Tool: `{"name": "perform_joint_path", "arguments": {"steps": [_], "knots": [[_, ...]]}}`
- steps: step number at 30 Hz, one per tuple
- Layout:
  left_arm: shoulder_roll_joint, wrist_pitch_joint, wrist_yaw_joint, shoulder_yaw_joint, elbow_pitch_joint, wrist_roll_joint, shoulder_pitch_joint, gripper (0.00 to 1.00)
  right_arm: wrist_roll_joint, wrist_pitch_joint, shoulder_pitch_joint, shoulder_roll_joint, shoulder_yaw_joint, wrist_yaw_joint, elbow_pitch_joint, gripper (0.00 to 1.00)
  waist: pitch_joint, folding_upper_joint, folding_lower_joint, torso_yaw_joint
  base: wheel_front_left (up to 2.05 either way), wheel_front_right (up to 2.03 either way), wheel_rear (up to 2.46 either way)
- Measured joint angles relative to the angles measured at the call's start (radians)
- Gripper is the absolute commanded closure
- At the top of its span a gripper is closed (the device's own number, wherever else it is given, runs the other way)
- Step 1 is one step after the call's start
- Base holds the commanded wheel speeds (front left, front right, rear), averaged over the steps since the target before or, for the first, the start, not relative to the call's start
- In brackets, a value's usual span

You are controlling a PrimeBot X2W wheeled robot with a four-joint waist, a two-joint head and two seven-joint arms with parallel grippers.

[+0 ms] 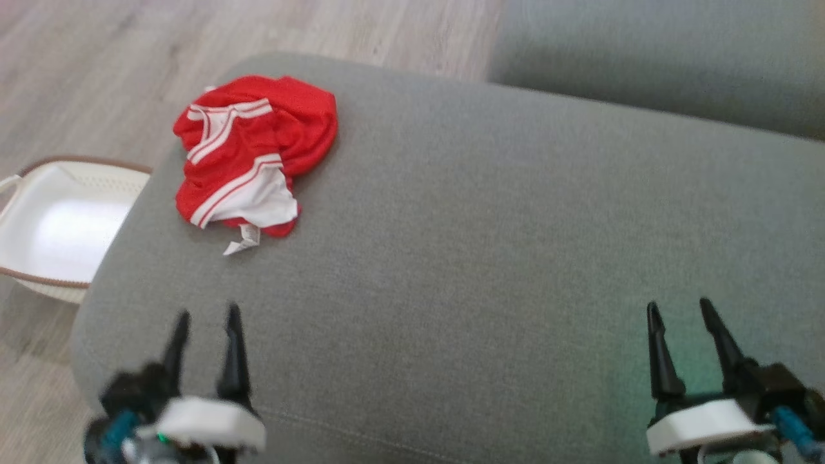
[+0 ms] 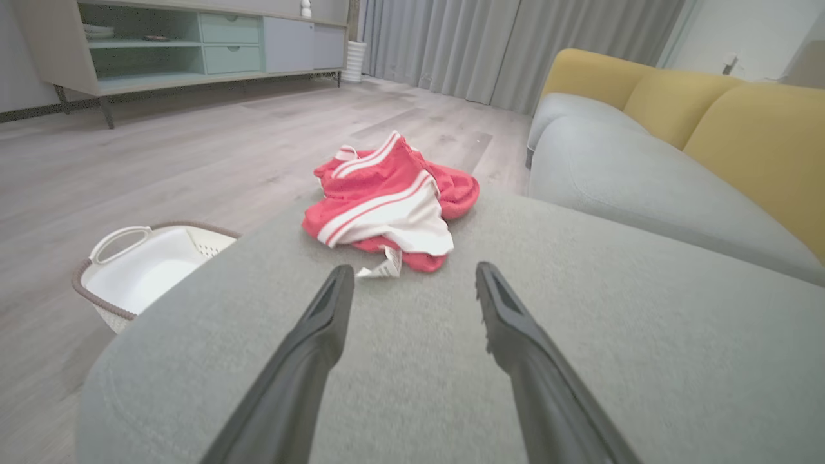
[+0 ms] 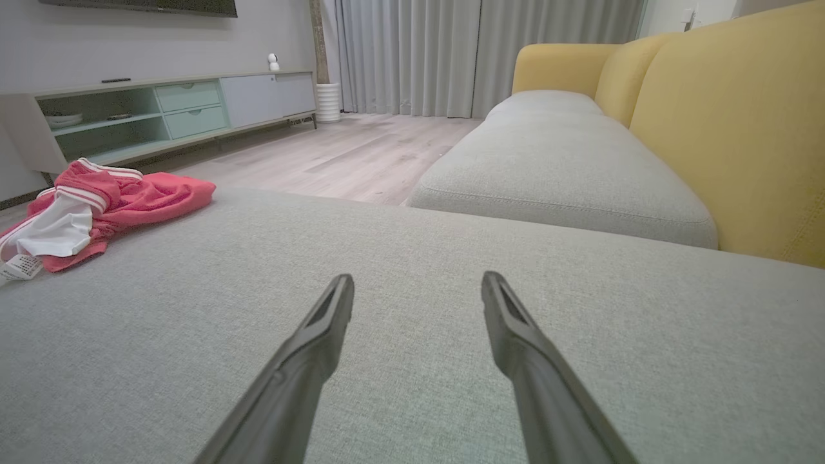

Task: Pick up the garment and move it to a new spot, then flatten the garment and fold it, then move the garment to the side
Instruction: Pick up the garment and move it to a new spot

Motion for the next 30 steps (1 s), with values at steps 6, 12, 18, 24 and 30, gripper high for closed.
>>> {"name": "perform_joint_path", "arguments": {"steps": [6, 12, 18, 24, 30], "knots": [[-0.002, 0.0, -0.003, 0.083, 0.015, -0.002, -0.214, 0.0, -0.072, 0.0, -0.067, 0.0, -0.026, 0.0, -0.033, 0.0, 0.097, 0.0, 0.0002, -0.021, 0.0, 0.0, 0.0], [-0.001, 0.001, -0.003, 0.125, 0.17, -0.036, -0.476, 0.0, -0.106, 0.005, -0.156, -0.024, -0.028, 0.0, -0.074, 0.0, 0.217, -0.0001, 0.0004, -0.039, 0.0, 0.0, 0.0], [0.021, 0.075, 0.009, 0.167, 0.5, -0.084, -0.784, 0.0, -0.106, 0.032, -0.206, -0.085, -0.014, 0.0, -0.113, 0.0, 0.38, -0.0001, 0.0005, -0.071, 0.0, 0.0, 0.0], [0.052, 0.088, 0.015, 0.193, 0.757, -0.11, -0.892, 0.0, -0.106, 0.049, -0.205, -0.103, -0.005, 0.0, -0.14, 0.0, 0.426, -0.0001, 0.0002, -0.11, 0.0, 0.0, 0.0], [0.063, 0.039, -0.021, 0.192, 0.878, -0.112, -0.949, 1.0, -0.101, 0.062, -0.203, -0.111, -0.015, 0.0, -0.149, 0.0, 0.408, -0.0001, 0.0001, -0.121, 0.0, 0.0, 0.0]]}}
